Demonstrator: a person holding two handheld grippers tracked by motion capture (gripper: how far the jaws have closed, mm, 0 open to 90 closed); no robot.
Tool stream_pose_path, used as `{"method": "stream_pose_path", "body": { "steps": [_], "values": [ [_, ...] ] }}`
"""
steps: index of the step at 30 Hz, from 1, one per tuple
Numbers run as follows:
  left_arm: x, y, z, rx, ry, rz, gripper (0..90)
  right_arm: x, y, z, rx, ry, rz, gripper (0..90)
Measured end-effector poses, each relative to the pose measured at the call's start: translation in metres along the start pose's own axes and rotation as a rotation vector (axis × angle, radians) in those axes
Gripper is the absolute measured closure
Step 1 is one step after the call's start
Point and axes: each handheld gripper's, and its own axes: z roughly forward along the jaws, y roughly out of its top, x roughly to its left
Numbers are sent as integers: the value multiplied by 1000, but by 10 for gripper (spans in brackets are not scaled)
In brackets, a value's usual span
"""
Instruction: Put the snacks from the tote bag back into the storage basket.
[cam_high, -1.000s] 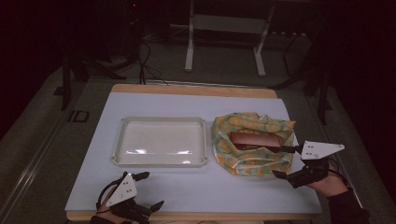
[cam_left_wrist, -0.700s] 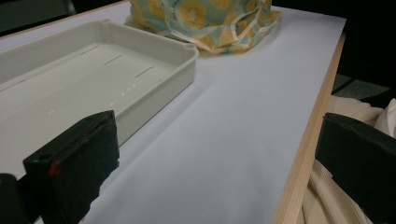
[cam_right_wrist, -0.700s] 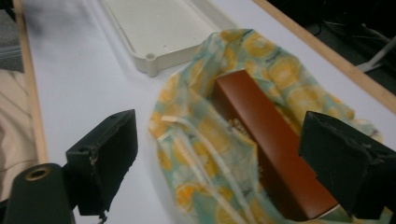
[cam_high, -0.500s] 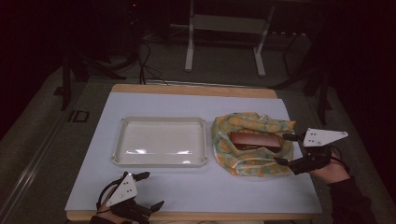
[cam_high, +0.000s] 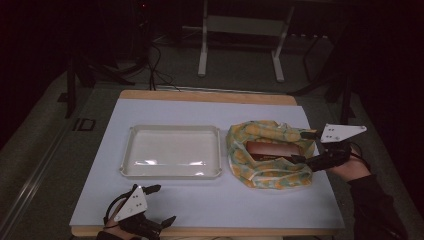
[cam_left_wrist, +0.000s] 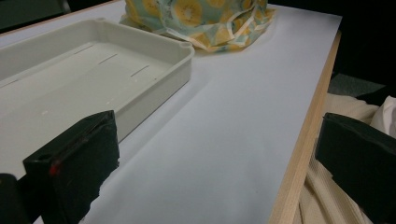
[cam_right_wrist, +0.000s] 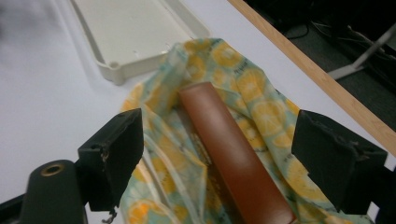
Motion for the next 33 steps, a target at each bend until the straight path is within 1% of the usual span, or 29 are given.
{"method": "stream_pose_path", "body": {
  "steps": [3,4,7,9,11,12,13,17,18,19,22,23,26,27,28,29,31,33],
  "values": [
    [0,0,0,1,0,0,0,-4,-1,3,12,5,2,192],
    [0,0,0,3,0,-1,0,-7,-2,7,24,6,4,209],
    [0,0,1,3,-1,1,0,-10,-2,9,27,4,1,211],
    [0,0,1,1,-1,3,0,-18,-2,13,32,4,4,222],
    [0,0,1,0,-2,1,0,-20,-2,14,37,6,9,227],
    [0,0,1,1,-2,1,0,-25,-2,17,49,18,16,265],
    [1,0,1,1,-2,1,0,-26,-2,19,54,15,8,274],
    [1,0,1,1,-3,0,0,-31,-3,26,75,17,7,285],
    [1,0,1,1,-4,0,0,-34,-6,32,93,27,4,302],
    [1,0,1,1,-5,0,0,-35,-7,34,97,27,-7,312],
    [1,0,1,2,-9,-1,0,-36,-9,40,120,37,-16,314],
    [0,0,2,-1,-17,4,0,-37,-13,47,146,38,-28,324],
    [0,0,2,0,-17,6,0,-37,-18,57,178,54,-36,325],
    [0,0,2,0,-17,6,0,-37,-18,57,178,54,-36,325],
    [0,0,2,1,-16,7,0,-38,-22,63,202,64,-40,335],
    [0,0,2,1,-16,7,0,-40,-23,65,218,63,-43,337],
    [0,0,2,0,-16,5,0,-43,-26,70,242,69,-44,348],
    [0,0,2,1,-17,3,0,-46,-29,73,254,73,-42,348]
  ]
}}
